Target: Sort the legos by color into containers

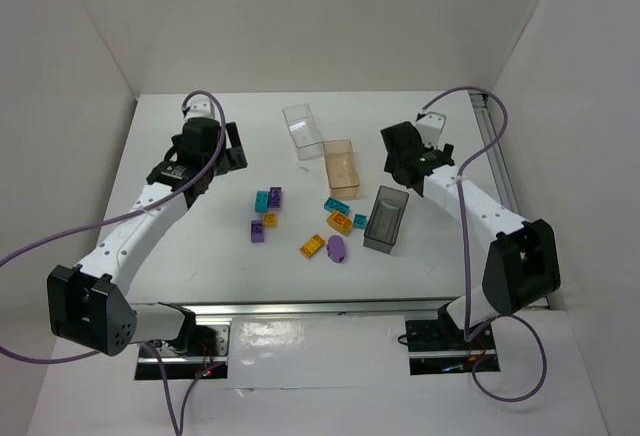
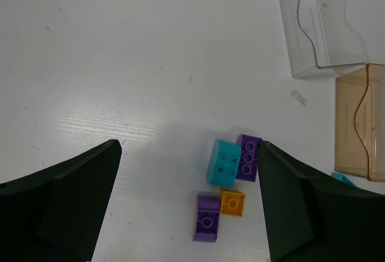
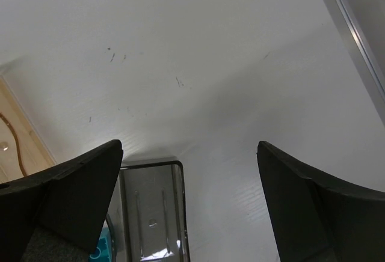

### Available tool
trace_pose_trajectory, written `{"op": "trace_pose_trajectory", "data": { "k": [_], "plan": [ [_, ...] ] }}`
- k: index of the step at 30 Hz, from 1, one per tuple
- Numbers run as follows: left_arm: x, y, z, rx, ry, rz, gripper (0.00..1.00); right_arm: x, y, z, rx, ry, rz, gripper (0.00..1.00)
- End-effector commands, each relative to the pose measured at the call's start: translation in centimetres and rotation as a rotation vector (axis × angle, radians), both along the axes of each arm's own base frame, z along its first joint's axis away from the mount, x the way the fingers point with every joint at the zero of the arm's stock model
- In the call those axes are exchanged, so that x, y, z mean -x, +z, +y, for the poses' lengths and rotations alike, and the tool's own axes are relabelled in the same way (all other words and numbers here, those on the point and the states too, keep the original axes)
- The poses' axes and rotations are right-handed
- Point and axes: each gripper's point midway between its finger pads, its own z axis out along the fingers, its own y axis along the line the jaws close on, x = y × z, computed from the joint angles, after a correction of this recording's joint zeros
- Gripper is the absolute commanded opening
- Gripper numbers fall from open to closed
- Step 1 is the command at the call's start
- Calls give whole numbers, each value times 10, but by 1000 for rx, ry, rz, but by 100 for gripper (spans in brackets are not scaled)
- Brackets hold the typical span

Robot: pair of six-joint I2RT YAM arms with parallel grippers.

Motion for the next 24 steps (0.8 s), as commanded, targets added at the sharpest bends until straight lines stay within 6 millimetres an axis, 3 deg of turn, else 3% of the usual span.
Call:
{"op": "trace_pose_trajectory", "data": {
  "k": [1,4,5,6,9,10,13,15,17,22,24],
  "plan": [
    [-2,21,-3,17,-14,-43,100,2,24,11,-15,21,-64,100],
    [3,15,9,64,57,-42,100,7,22,25,-27,110,-44,100],
    [4,15,9,85,56,-49,100,11,22,36,-14,200,-27,96],
    [4,14,10,105,56,-54,100,8,28,50,-39,271,-61,96],
    [5,13,14,112,48,-61,100,24,35,105,-163,567,-94,93],
    [4,10,14,98,41,-51,100,28,37,113,-188,617,-91,93],
    [4,9,13,79,22,-9,100,46,19,145,-199,773,4,91],
    [4,-1,12,61,9,46,99,55,0,163,-154,864,81,89],
    [2,3,6,70,-22,49,99,60,-20,170,-132,911,152,88],
    [0,-9,-4,89,-72,89,98,72,-31,199,-165,1069,176,86],
    [1,-9,-8,101,-89,92,98,74,-48,201,-161,1085,226,88]
  ]
}}
